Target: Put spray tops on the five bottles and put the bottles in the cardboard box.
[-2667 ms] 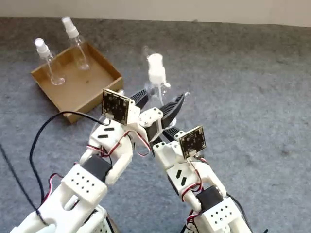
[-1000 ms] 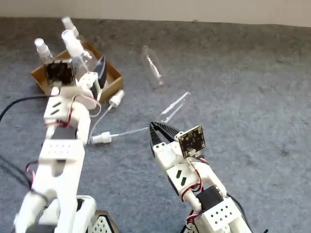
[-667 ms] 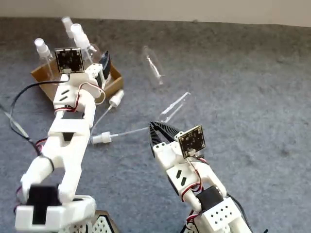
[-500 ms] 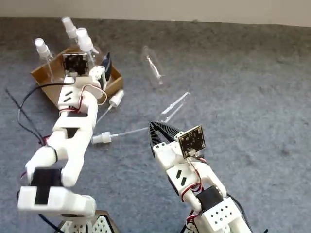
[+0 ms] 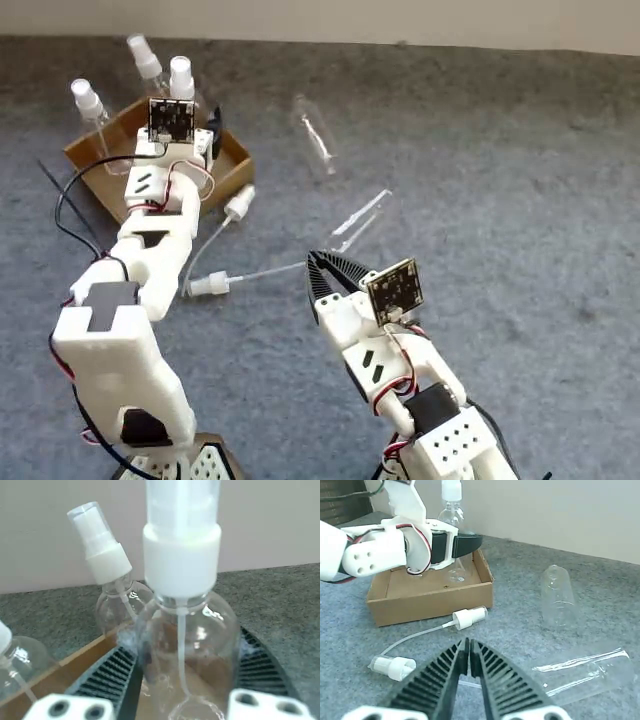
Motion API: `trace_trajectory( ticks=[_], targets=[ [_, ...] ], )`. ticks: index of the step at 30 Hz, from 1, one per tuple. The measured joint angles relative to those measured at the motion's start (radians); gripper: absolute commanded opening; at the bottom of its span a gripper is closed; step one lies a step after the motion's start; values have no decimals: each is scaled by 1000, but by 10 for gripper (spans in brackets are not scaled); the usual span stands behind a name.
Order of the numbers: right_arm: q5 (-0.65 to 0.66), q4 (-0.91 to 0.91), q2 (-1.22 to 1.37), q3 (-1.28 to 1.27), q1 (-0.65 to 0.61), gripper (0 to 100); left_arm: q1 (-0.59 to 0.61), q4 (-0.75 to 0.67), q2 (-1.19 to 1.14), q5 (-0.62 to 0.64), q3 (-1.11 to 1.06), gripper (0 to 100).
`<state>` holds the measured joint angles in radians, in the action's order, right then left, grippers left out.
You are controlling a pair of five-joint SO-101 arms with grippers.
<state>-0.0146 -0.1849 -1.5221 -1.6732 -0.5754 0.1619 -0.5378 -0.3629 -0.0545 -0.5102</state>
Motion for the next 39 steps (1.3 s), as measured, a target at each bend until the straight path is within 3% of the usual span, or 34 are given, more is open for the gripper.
trace_trajectory(
  ticks=[16, 39],
  targets=[
    [0, 0, 0, 0, 0, 5, 0, 0, -172, 0, 129, 153],
    [0, 0, 0, 0, 0, 5, 0, -61, -175, -2, 132, 153]
  ],
)
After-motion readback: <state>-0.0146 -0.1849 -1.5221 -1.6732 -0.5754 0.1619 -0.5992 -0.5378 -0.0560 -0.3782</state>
